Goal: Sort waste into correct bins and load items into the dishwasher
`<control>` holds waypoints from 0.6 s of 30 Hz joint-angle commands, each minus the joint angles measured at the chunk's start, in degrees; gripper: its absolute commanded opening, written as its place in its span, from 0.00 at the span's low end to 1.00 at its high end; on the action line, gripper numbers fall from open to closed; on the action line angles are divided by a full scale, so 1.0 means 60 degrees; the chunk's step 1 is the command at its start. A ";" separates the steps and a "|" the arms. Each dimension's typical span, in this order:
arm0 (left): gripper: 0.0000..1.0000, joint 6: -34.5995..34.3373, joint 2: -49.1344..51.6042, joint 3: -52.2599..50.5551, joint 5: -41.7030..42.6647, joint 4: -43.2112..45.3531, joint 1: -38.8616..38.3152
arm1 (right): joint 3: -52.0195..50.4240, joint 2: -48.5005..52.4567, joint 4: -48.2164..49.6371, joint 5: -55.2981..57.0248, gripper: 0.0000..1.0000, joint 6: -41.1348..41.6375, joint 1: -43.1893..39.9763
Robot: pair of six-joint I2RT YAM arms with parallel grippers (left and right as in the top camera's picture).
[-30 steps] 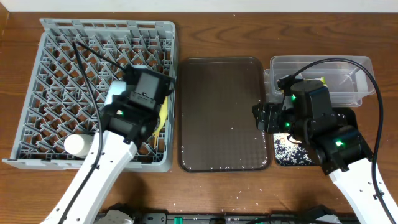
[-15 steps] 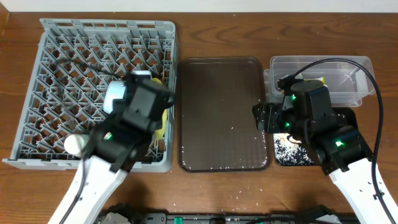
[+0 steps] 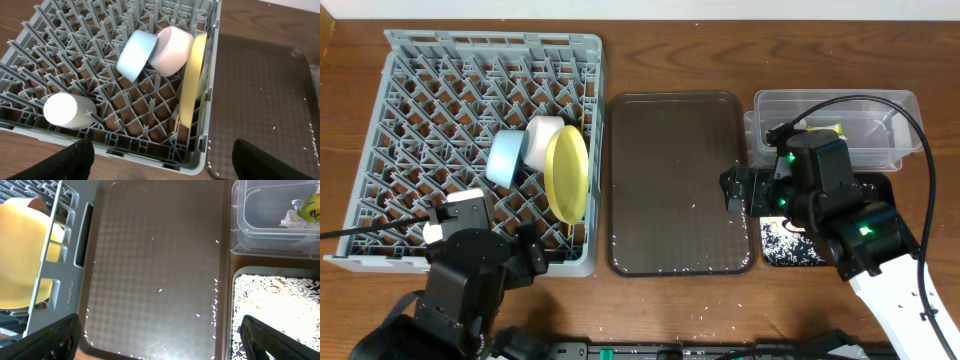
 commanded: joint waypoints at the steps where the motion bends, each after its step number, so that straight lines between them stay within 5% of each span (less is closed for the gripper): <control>1: 0.90 -0.0047 0.0000 0.0018 0.0044 -0.0029 -0.0015 | 0.0000 0.0015 -0.0015 -0.0007 0.99 0.0022 -0.0036; 7: 0.91 -0.0044 -0.0186 0.0000 0.0044 -0.0248 0.0044 | 0.0000 0.0015 -0.0015 -0.0007 0.99 0.0022 -0.0036; 9: 0.92 0.0175 -0.0612 -0.0146 -0.0546 -0.0025 0.0998 | 0.0000 0.0015 -0.0015 -0.0007 0.99 0.0022 -0.0036; 13: 0.93 0.0284 -0.1723 -0.1202 -0.0528 0.1606 0.3330 | 0.0000 0.0015 -0.0015 -0.0007 0.99 0.0022 -0.0036; 18: 0.98 0.1413 -0.3563 -0.3785 0.0055 0.4299 0.4251 | 0.0000 0.0015 -0.0015 -0.0007 0.99 0.0022 -0.0036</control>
